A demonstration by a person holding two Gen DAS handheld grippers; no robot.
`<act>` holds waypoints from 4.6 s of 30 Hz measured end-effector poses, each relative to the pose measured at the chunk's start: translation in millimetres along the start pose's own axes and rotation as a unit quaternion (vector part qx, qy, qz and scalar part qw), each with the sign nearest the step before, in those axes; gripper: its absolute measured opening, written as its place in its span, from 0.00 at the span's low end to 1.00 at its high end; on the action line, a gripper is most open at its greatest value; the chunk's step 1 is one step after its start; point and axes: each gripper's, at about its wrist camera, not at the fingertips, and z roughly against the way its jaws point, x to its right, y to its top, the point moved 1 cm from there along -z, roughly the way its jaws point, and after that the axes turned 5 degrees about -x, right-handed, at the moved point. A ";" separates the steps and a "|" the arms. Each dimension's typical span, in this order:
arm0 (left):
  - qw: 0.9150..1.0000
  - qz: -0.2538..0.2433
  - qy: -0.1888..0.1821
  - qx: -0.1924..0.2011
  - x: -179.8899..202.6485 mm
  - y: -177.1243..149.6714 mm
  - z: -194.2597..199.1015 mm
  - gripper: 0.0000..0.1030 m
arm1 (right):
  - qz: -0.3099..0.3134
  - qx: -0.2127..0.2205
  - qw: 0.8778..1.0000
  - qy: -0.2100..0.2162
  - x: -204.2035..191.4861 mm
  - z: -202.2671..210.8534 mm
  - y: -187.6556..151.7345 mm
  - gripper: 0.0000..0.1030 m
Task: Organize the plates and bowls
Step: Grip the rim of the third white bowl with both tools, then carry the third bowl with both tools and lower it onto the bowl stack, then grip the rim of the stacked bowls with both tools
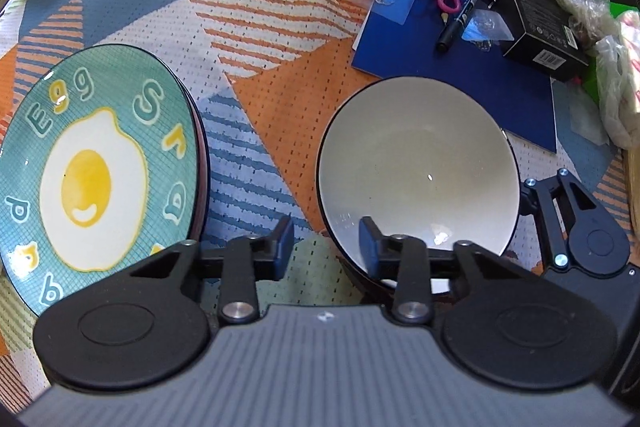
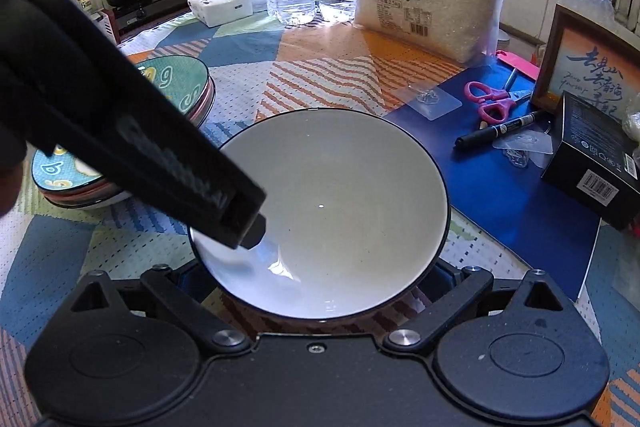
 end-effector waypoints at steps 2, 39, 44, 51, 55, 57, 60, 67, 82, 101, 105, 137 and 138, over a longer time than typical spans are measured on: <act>1.000 -0.008 0.002 0.004 2.3 -1.8 0.5 0.27 | -0.002 0.002 1.000 -0.001 -0.7 0.5 -0.8 0.98; 0.998 0.051 0.014 0.025 -111.5 -125.9 152.0 0.15 | 0.118 0.029 0.990 0.075 -156.7 97.5 9.7 0.97; 0.997 0.066 0.033 0.029 -142.4 -136.4 173.7 0.16 | 0.148 0.034 0.984 0.092 -197.6 105.8 24.7 0.97; 0.994 0.093 0.051 0.032 -189.4 -132.7 188.5 0.15 | 0.175 0.043 0.977 0.116 -242.1 99.3 47.1 0.97; 0.993 0.104 0.051 0.037 -217.1 -126.2 190.6 0.15 | 0.179 0.045 0.975 0.123 -259.8 88.3 62.3 0.97; 0.992 0.106 0.055 0.037 -230.0 -122.2 189.4 0.15 | 0.188 0.047 0.973 0.123 -268.8 81.7 68.5 0.97; 0.992 0.102 0.066 0.039 -244.7 -115.5 189.1 0.16 | 0.190 0.048 0.972 0.129 -278.3 70.9 79.9 0.97; 0.991 0.098 0.080 0.036 -277.5 -96.9 182.9 0.15 | 0.178 0.059 0.968 0.164 -286.4 50.9 96.1 0.97; 0.992 0.090 0.092 0.015 -326.2 -62.9 125.3 0.15 | 0.161 0.024 0.972 0.168 -300.1 -11.7 117.6 0.95; 0.990 0.088 0.107 0.012 -333.7 -62.9 99.1 0.19 | 0.202 0.009 0.974 0.101 -317.1 -24.3 117.4 0.95; 0.989 0.125 0.065 0.039 -342.5 -74.3 114.9 0.27 | 0.164 0.011 0.980 0.110 -309.0 -13.3 112.1 0.95; 0.965 0.214 -0.137 0.061 -422.1 -65.1 47.3 0.58 | 0.037 0.096 0.995 0.004 -345.1 -65.9 48.6 0.95; 0.965 0.212 -0.143 0.062 -422.0 -64.1 45.4 0.58 | 0.046 0.096 0.994 -0.031 -349.8 -68.1 49.8 0.95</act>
